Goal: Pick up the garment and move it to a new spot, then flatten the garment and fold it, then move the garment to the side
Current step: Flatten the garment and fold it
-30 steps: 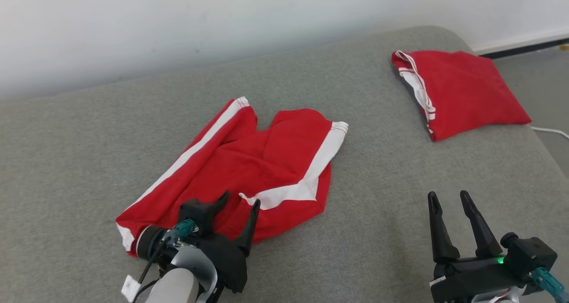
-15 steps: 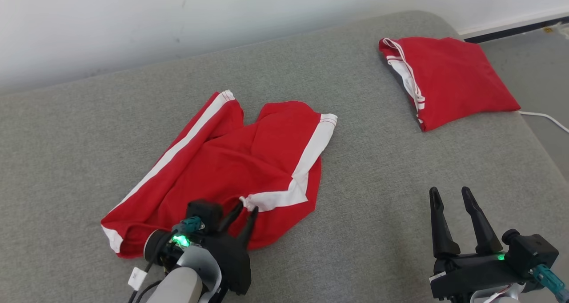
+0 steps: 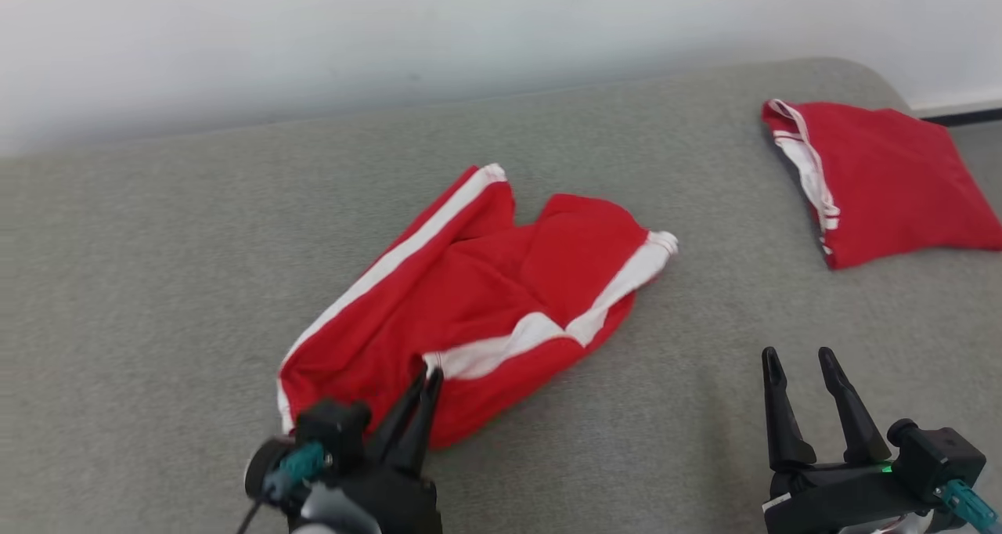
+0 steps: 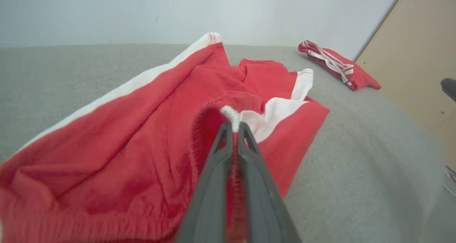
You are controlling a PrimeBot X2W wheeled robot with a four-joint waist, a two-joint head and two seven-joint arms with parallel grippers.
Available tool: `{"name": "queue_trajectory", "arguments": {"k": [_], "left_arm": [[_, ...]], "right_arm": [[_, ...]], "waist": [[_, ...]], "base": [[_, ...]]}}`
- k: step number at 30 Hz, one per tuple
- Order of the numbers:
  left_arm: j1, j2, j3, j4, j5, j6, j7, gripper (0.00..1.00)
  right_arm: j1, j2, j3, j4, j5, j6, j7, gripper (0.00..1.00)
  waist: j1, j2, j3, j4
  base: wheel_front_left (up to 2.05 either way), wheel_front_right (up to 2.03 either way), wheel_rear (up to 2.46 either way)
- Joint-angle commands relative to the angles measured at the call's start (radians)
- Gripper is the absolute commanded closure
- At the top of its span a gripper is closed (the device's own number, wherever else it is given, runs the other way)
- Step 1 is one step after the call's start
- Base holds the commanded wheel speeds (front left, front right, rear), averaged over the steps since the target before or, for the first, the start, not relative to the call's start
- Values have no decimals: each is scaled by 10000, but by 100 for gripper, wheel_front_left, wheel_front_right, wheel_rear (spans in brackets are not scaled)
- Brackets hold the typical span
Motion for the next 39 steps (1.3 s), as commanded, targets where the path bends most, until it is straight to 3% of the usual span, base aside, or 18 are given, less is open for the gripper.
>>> {"name": "queue_trajectory", "arguments": {"k": [1, 9, 17, 18, 19, 20, 21, 25, 31, 39], "left_arm": [[611, 103, -56, -425, -79, 127, 65, 100], [2942, 359, -41, -1909, -448, 593, 62, 100], [3672, 442, 166, -1373, -709, 753, -258, 100], [3656, 469, 215, -1313, -724, 775, -300, 96], [3622, 499, 246, -1271, -702, 802, -341, 70], [3562, 499, 287, -1286, -682, 806, -412, 12], [3507, 470, 324, -1348, -711, 766, -462, 0], [3448, 394, 614, -1764, -787, 628, -680, 0], [3392, 343, 1301, -2361, -615, 785, -751, 0], [3383, 251, 3044, -3155, 191, 922, -751, 0]], "right_arm": [[157, -54, -79, -10, -78, -27, -17, 0], [177, -261, -261, 29, -100, -27, -17, 0], [269, -362, -202, 139, -112, -27, -17, 0], [291, -368, -190, 149, -108, -27, -17, 0], [303, -384, -178, 176, -94, -27, -15, 0], [311, -402, -160, 196, -74, -27, -17, 0], [319, -410, -150, 214, -56, -27, -17, 0], [381, -370, -129, 253, -80, -27, -15, 0], [412, -363, -94, 258, -122, -27, -17, 0], [507, -447, -41, 21, -300, -27, -17, 0]], "waist": [[-1, -1, -239, 766], [-1, -1, -232, 1660], [-1, -1, -386, 1917], [-1, -1, -419, 1929], [-1, -1, -460, 1936], [-1, -1, -491, 1938], [-1, -1, -539, 1938], [-1, -1, -732, 1875], [-1, -1, -999, 1709], [-1, -1, -1368, 1333]], "base": [[0, 0, 0], [0, 0, 0], [0, 0, 0], [0, 0, 0], [0, 0, 0], [0, 0, 0], [0, 0, 0], [0, 0, 0], [0, 0, 0], [0, 0, 0]]}}
